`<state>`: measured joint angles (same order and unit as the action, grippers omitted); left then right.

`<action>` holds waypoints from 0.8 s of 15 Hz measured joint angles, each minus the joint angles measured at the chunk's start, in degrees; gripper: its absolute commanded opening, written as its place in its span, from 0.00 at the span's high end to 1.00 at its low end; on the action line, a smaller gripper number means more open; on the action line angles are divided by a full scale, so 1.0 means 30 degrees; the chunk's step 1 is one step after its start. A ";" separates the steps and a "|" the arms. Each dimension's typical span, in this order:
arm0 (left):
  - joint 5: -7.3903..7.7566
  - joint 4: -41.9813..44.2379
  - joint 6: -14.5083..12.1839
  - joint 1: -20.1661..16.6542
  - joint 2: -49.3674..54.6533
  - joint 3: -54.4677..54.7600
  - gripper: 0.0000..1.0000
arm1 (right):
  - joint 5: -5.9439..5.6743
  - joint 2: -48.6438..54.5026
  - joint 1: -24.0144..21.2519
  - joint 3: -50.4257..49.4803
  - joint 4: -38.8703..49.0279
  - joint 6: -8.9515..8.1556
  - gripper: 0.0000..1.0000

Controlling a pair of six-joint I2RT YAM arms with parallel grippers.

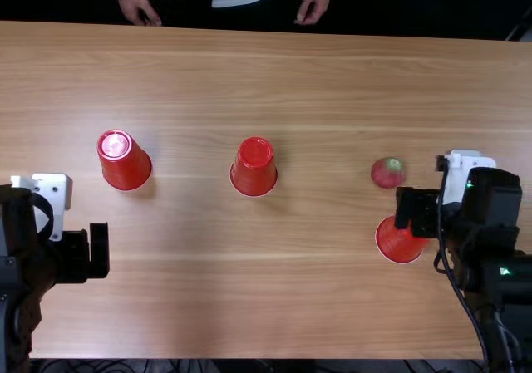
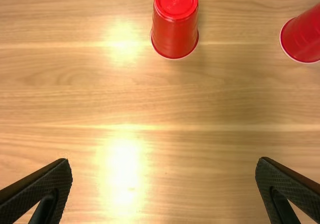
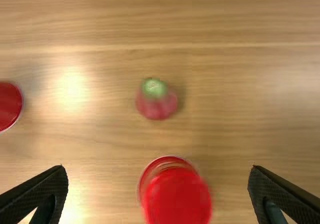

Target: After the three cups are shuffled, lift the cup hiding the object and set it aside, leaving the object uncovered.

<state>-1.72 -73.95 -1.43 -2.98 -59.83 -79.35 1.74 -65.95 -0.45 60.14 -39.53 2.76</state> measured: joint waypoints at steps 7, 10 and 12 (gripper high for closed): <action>0.0000 0.0306 0.0000 -0.0007 0.1880 0.2244 0.00 | 0.0051 0.1552 0.2892 0.0000 -0.1676 -0.0146 0.00; 0.0000 0.0401 -0.0015 0.0000 0.2907 0.2863 0.00 | -0.0051 0.2725 0.2885 -0.0015 -0.2244 -0.1013 0.00; 0.0015 0.0539 0.0000 -0.0007 0.3905 0.3118 0.00 | -0.0124 0.4408 0.2885 -0.0452 -0.2528 -0.1362 0.00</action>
<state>-1.67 -72.34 -1.43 -3.01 -48.12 -70.00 1.37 -52.73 8.21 58.78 -47.11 -1.32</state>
